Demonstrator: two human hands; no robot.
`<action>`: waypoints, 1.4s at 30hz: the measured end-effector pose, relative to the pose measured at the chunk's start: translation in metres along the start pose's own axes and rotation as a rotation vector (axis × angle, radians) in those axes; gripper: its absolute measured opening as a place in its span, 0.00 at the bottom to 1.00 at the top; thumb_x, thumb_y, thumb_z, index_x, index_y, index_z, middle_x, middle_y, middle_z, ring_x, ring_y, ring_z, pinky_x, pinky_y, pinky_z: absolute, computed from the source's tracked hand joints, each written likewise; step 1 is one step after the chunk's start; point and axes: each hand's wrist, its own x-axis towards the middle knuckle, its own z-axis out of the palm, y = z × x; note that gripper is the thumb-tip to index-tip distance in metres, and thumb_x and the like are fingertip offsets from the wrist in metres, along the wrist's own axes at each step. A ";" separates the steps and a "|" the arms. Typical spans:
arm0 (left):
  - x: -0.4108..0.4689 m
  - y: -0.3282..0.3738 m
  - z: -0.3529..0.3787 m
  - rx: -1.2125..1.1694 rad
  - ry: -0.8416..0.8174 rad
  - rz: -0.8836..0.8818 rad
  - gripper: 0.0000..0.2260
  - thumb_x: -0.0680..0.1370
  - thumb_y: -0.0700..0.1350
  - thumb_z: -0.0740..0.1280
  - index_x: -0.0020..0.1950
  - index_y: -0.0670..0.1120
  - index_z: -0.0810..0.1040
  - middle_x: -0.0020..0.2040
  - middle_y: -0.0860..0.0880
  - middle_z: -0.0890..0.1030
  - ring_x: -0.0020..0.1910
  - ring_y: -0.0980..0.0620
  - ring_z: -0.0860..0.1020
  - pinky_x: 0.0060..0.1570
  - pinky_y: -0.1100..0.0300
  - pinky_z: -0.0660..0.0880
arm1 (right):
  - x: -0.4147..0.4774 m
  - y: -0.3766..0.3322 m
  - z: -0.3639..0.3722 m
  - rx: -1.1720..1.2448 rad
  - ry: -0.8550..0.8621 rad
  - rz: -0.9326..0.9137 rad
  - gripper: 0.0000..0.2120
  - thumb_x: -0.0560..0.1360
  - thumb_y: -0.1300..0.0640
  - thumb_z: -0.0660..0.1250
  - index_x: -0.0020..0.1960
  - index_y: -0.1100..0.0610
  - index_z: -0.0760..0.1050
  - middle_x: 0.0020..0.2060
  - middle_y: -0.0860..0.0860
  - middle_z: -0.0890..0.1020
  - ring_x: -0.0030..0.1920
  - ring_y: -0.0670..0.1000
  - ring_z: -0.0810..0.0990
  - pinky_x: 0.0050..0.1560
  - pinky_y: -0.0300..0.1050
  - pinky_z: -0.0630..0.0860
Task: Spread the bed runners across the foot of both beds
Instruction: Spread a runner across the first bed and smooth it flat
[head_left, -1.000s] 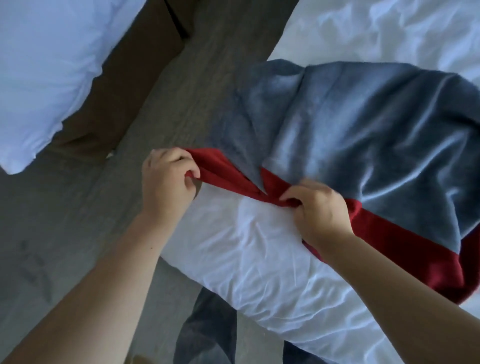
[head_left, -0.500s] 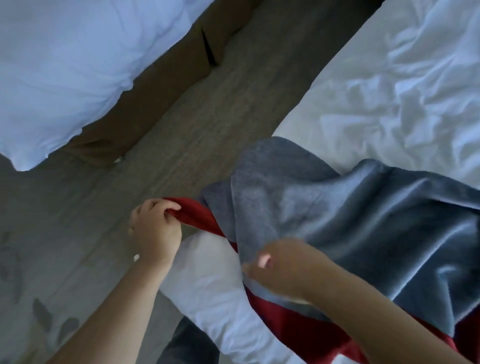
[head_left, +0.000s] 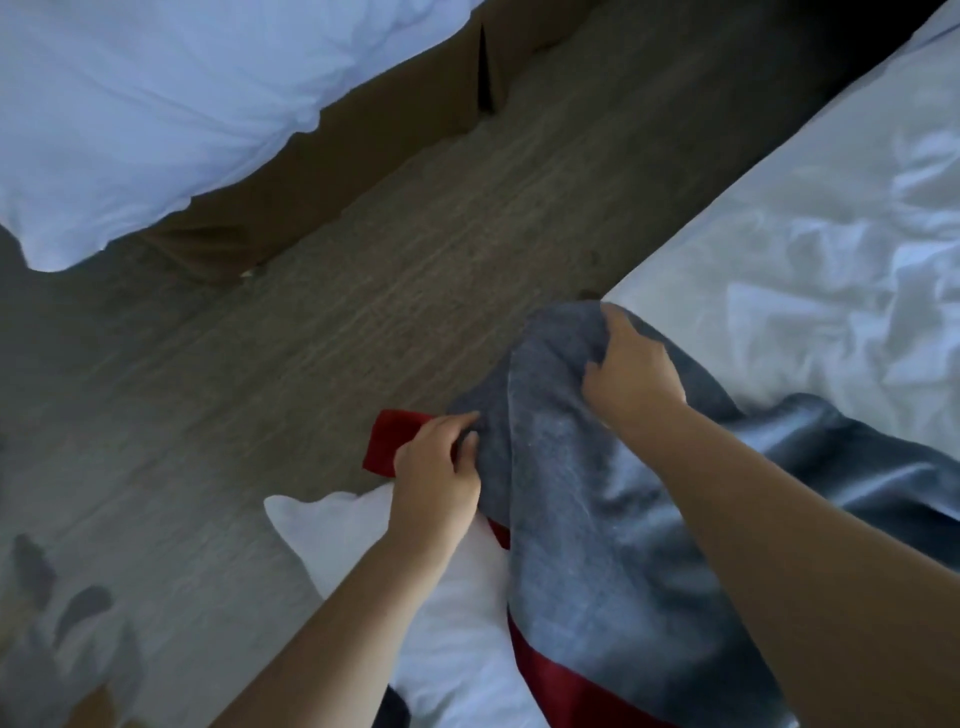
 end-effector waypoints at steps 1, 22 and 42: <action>0.002 0.002 -0.003 -0.028 -0.010 -0.054 0.14 0.84 0.43 0.62 0.68 0.50 0.79 0.62 0.55 0.81 0.60 0.61 0.77 0.56 0.76 0.68 | 0.001 0.004 0.000 0.030 -0.015 0.012 0.32 0.79 0.58 0.61 0.80 0.45 0.55 0.64 0.58 0.77 0.54 0.61 0.79 0.47 0.52 0.78; 0.035 -0.002 -0.037 0.149 -0.094 0.047 0.23 0.75 0.30 0.63 0.64 0.52 0.81 0.58 0.55 0.82 0.59 0.55 0.79 0.57 0.65 0.69 | 0.032 0.029 -0.075 0.447 0.654 0.247 0.10 0.80 0.58 0.55 0.60 0.58 0.64 0.51 0.57 0.74 0.54 0.60 0.73 0.50 0.55 0.69; -0.012 -0.007 0.011 0.070 0.077 0.533 0.15 0.68 0.32 0.63 0.52 0.44 0.73 0.54 0.47 0.74 0.52 0.47 0.76 0.52 0.52 0.75 | -0.104 0.033 0.082 0.151 0.309 -0.309 0.29 0.73 0.35 0.69 0.67 0.51 0.73 0.62 0.52 0.70 0.62 0.55 0.70 0.62 0.62 0.74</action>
